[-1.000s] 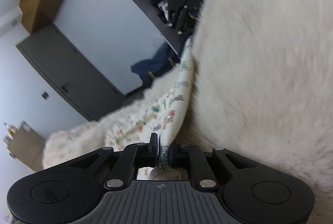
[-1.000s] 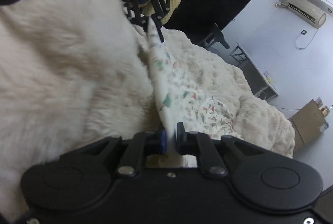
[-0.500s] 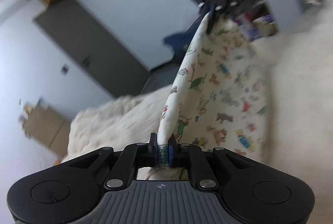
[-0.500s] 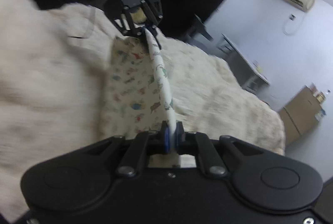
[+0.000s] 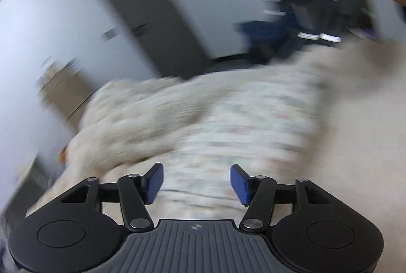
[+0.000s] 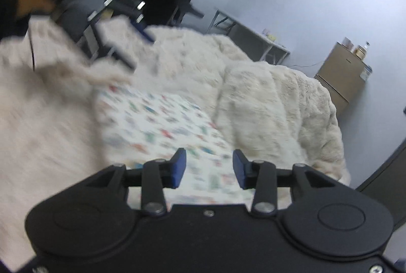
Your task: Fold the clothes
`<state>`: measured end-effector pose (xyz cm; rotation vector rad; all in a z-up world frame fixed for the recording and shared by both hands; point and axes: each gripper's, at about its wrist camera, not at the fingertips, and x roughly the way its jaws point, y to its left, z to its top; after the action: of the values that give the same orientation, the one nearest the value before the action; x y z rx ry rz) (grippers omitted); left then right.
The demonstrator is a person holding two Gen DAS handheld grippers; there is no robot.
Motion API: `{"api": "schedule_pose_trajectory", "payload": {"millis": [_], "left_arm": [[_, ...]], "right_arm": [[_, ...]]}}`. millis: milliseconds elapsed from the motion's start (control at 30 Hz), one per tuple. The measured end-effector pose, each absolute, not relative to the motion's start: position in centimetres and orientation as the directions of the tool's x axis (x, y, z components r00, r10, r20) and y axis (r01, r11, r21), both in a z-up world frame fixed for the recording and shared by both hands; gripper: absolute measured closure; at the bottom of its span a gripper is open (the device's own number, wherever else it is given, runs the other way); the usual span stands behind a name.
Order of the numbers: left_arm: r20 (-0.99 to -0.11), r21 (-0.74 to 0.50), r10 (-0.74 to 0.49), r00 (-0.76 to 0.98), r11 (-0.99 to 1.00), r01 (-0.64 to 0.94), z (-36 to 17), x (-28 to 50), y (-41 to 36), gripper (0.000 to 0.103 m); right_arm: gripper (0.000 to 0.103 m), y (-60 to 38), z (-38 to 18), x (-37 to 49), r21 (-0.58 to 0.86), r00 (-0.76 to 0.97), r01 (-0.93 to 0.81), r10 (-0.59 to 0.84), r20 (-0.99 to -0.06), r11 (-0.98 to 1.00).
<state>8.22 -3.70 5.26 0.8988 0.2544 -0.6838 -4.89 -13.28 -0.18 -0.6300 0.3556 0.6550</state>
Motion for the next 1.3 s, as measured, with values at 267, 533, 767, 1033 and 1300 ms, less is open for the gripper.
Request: {"api": "schedule_pose_trajectory", "payload": {"millis": [267, 533, 767, 1033, 1300], "left_arm": [[-0.312, 0.664, -0.323, 0.894, 0.599, 0.448, -2.3, 7.2, -10.3, 0.034], [-0.29, 0.77, -0.301, 0.908, 0.491, 0.409, -3.8, 8.2, -11.9, 0.065], [-0.251, 0.72, -0.286, 0.925, 0.583, 0.376, -4.8, 7.2, -10.1, 0.08], [-0.279, 0.711, -0.292, 0.915, 0.578, 0.401, -4.9, 7.1, -10.2, 0.081], [-0.275, 0.713, -0.282, 0.919, 0.582, 0.392, -5.0, 7.4, -10.2, 0.079]], "right_arm": [[0.029, -5.7, -9.5, -8.5, -0.709, 0.836, -0.549, 0.295, -0.463, 0.443], [0.061, -2.2, -10.7, -4.0, -0.752, 0.871, -0.491, 0.229, -0.435, 0.44], [0.075, -3.9, -12.7, -4.0, -0.809, 0.921, -0.379, 0.097, -0.378, 0.45], [0.075, -5.2, -13.4, -3.7, -0.81, 0.918, -0.351, 0.004, -0.395, 0.471], [0.067, -6.1, -13.1, -3.8, -0.837, 0.906, -0.316, -0.119, -0.405, 0.447]]}}
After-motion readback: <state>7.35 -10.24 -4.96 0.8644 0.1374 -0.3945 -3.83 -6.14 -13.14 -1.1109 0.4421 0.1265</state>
